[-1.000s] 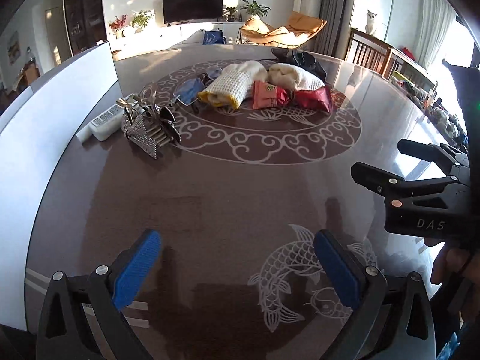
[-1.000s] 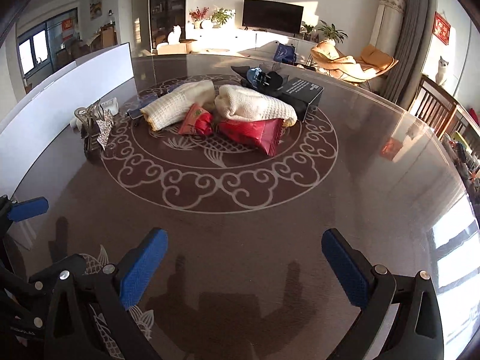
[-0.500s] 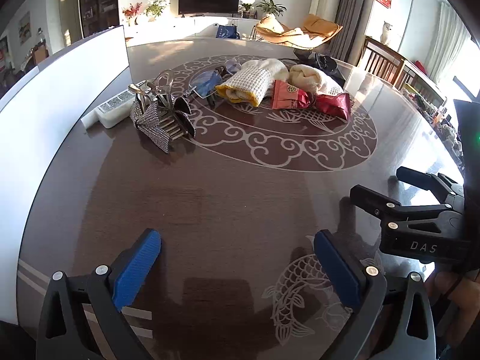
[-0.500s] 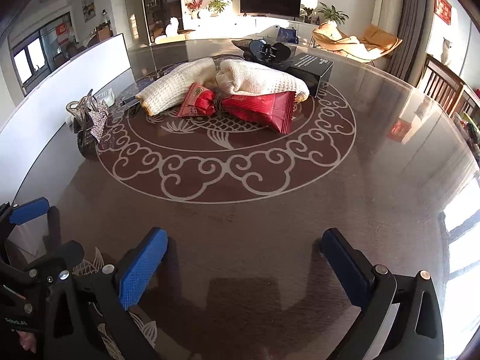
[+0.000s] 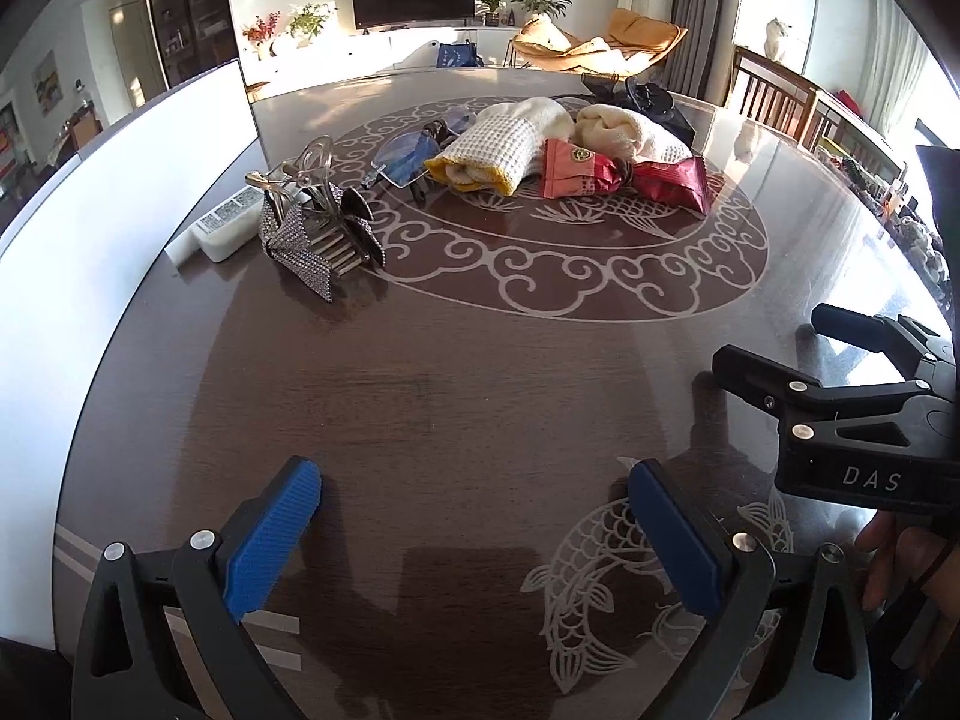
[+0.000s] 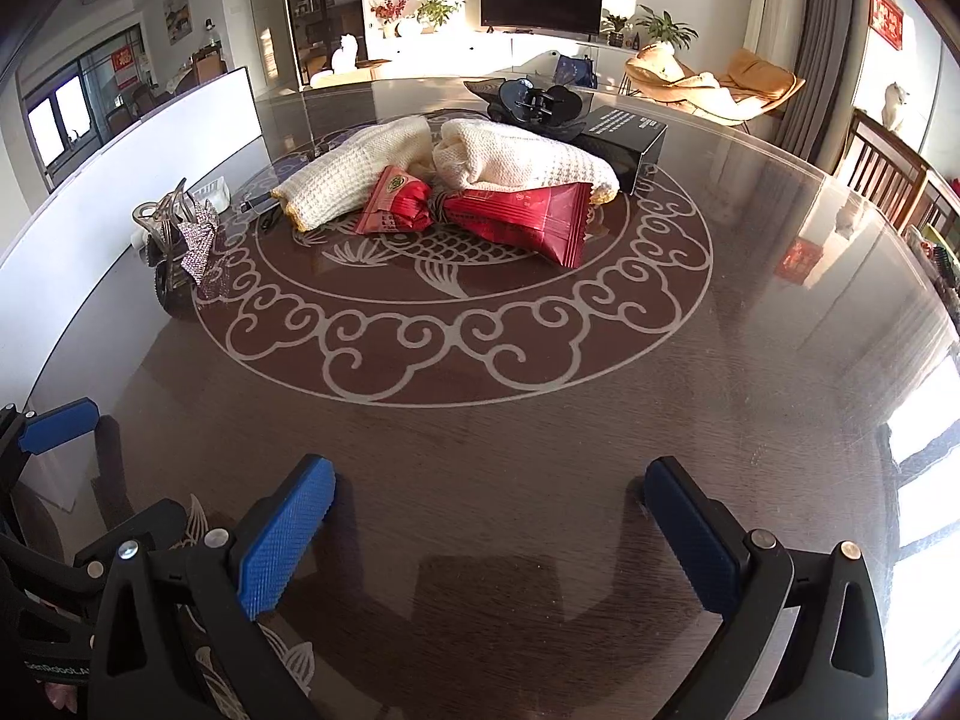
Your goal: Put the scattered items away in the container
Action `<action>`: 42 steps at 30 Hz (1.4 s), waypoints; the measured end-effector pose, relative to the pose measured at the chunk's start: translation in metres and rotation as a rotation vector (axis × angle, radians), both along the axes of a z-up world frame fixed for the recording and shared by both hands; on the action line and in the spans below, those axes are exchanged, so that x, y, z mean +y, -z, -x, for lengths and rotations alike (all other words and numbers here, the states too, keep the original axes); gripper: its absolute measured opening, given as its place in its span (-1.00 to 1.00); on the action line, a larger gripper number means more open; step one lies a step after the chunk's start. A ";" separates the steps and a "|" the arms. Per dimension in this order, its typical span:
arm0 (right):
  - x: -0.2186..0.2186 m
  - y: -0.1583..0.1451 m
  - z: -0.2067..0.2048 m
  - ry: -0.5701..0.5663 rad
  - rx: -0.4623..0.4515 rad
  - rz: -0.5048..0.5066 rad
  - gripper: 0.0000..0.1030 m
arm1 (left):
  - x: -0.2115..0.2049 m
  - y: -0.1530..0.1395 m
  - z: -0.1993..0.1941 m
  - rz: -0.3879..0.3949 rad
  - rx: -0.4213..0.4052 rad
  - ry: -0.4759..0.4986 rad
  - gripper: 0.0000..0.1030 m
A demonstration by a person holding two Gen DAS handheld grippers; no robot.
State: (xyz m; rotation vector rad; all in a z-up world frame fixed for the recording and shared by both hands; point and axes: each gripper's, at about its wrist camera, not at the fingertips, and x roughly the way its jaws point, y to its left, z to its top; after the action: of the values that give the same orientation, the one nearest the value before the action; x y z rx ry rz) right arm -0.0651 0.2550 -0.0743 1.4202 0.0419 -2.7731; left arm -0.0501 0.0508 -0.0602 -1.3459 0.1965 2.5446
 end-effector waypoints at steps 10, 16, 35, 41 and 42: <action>0.000 0.000 0.000 0.000 0.001 0.000 1.00 | 0.005 -0.001 0.002 0.010 -0.031 -0.084 1.00; 0.000 0.000 0.000 0.000 0.001 0.000 1.00 | 0.004 -0.001 0.000 0.007 -0.021 -0.085 1.00; 0.000 0.000 0.000 -0.001 0.001 0.000 1.00 | 0.004 0.000 -0.003 0.004 0.002 -0.090 1.00; 0.000 0.000 0.000 0.000 0.001 0.000 1.00 | 0.004 0.000 -0.003 0.007 -0.001 -0.085 1.00; 0.000 0.000 0.000 0.000 0.001 0.000 1.00 | 0.004 0.000 -0.002 0.007 -0.002 -0.082 1.00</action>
State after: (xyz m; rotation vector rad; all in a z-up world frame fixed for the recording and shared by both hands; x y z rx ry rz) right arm -0.0647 0.2546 -0.0742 1.4186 0.0417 -2.7735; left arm -0.0476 0.0547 -0.0599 -1.3863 0.1525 2.6120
